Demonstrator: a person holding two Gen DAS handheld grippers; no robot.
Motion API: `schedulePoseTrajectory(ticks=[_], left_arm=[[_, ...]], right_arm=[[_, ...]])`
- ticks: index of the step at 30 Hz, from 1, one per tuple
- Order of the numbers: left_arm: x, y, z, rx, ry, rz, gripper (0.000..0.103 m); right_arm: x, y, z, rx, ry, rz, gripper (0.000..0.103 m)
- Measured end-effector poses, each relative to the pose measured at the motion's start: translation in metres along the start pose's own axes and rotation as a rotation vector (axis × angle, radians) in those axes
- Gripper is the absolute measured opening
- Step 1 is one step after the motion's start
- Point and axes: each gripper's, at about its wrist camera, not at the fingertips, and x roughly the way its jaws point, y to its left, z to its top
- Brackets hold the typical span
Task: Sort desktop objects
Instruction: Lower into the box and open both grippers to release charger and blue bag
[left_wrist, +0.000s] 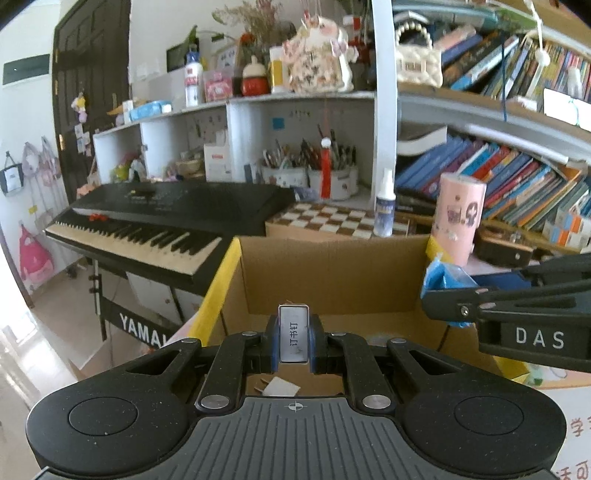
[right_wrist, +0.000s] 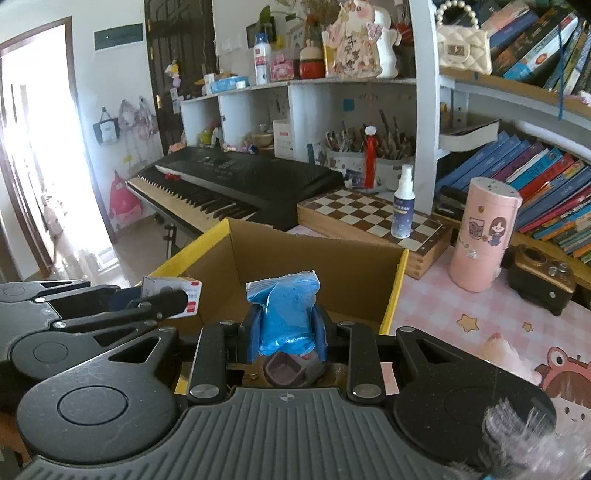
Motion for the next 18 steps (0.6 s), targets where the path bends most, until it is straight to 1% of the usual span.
schedulePoseTrajectory(ticks=[9, 18], left_arm=[[0.03, -0.001, -0.003, -0.002, 0.102, 0.006, 0.013], [0.051, -0.006, -0.005, 0.023, 0.185, -0.002, 0.013]], right_arm=[[0.037, -0.01, 0.006, -0.033, 0.076, 0.039, 0.026], [0.078, -0.013, 0.017, -0.116, 0.187, 0.097, 0.026]])
